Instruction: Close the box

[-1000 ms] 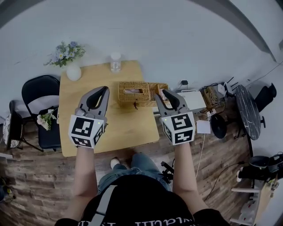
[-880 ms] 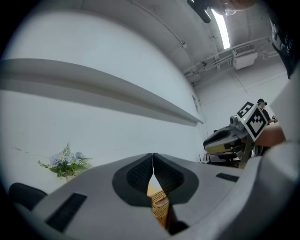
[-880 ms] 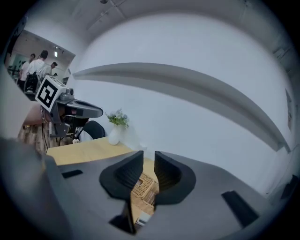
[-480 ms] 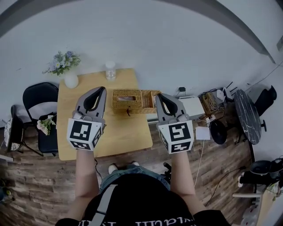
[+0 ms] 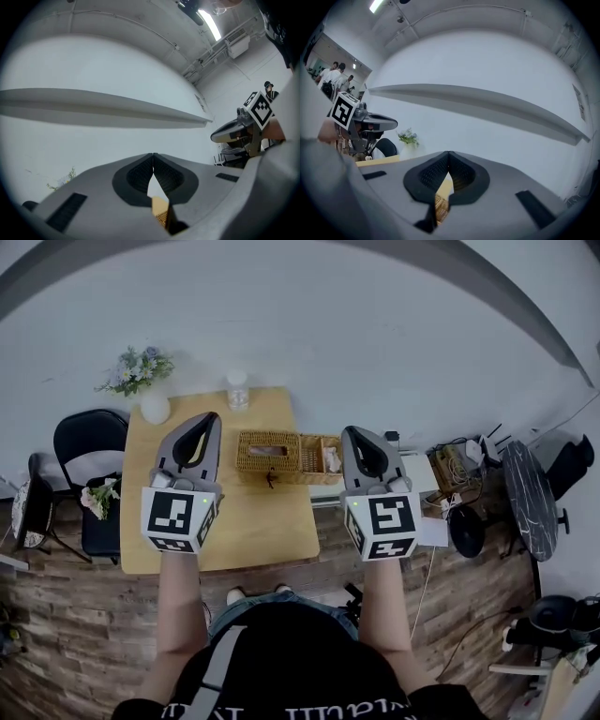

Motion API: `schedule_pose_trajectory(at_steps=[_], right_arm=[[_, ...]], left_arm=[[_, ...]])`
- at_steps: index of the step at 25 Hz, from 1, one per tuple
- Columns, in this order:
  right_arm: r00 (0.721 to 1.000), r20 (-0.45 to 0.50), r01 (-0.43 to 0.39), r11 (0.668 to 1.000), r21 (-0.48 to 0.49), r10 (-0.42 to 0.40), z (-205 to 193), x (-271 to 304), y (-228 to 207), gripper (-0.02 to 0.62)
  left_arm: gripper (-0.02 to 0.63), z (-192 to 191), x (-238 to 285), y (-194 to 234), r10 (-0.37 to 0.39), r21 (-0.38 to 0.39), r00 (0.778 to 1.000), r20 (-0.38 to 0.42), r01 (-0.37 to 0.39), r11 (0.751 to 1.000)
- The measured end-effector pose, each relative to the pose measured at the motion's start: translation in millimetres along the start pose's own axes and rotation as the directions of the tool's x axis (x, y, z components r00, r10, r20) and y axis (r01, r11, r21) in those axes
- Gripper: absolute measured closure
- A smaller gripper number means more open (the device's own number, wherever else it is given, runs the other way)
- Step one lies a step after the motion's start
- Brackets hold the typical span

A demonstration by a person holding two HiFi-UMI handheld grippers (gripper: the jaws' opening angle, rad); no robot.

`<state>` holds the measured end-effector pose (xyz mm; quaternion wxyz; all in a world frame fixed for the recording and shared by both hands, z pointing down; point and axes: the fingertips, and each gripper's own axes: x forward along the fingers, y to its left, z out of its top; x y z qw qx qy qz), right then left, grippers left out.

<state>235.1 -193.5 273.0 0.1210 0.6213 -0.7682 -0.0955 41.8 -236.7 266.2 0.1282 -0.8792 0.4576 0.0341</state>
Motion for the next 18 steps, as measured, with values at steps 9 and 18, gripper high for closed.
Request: schedule_pose_trajectory(at_steps=[9,18], right_arm=[[0.997,0.077,-0.031,0.999,0.024,0.029,9,-2,1,0.581],[0.994,0.106,-0.003,1.000,0.021,0.001,16,-2,-7,0.581]], left_arm=[[0.594,11,1,-2,0.021,0.026,1.000,0.020,-0.021,0.999],[0.594,20,6,-5,0.020,0.076,0.999,0.038,-0.023,0.997]])
